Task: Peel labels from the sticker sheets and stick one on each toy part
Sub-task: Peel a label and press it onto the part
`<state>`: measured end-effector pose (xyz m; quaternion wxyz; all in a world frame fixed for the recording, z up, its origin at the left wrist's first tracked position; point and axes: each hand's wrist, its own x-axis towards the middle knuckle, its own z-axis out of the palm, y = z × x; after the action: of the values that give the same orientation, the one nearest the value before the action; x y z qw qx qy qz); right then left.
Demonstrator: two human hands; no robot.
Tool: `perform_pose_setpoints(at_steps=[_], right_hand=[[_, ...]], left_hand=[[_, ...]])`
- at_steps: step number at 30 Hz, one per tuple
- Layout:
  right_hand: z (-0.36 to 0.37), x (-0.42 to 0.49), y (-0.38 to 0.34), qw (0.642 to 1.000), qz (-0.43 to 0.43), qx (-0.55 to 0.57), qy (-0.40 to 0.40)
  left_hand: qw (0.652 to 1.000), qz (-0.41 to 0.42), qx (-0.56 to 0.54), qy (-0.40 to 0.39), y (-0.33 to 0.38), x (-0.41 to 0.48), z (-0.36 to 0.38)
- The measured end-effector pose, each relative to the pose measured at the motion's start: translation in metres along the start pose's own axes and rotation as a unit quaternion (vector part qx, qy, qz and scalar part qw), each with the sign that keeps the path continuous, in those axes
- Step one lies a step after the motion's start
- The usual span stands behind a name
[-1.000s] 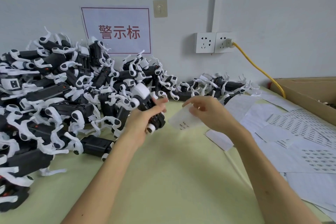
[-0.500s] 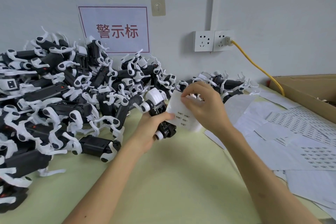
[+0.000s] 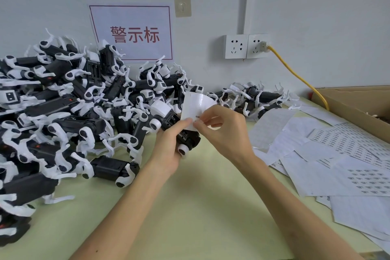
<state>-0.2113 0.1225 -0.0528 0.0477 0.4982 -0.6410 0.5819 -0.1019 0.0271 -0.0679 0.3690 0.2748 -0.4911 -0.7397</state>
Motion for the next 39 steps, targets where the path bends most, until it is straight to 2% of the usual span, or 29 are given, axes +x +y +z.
perform_pose_setpoints(at_steps=[6, 28, 33, 39], right_hand=[[-0.001, 0.000, -0.003, 0.998, 0.052, 0.047, 0.007], [0.001, -0.002, -0.001, 0.999, 0.039, -0.006, -0.002], [0.000, -0.003, 0.000, 1.000, 0.031, -0.004, 0.000], [-0.004, 0.001, 0.000, 0.999, 0.033, 0.016, 0.015]], left_hand=[[1.000, 0.013, 0.002, -0.014, 0.001, -0.004, 0.003], [0.997, 0.040, 0.060, 0.026, -0.001, -0.010, 0.004], [0.998, 0.032, 0.046, 0.025, 0.000, -0.008, 0.004], [0.998, -0.020, -0.043, -0.029, 0.004, -0.008, 0.004]])
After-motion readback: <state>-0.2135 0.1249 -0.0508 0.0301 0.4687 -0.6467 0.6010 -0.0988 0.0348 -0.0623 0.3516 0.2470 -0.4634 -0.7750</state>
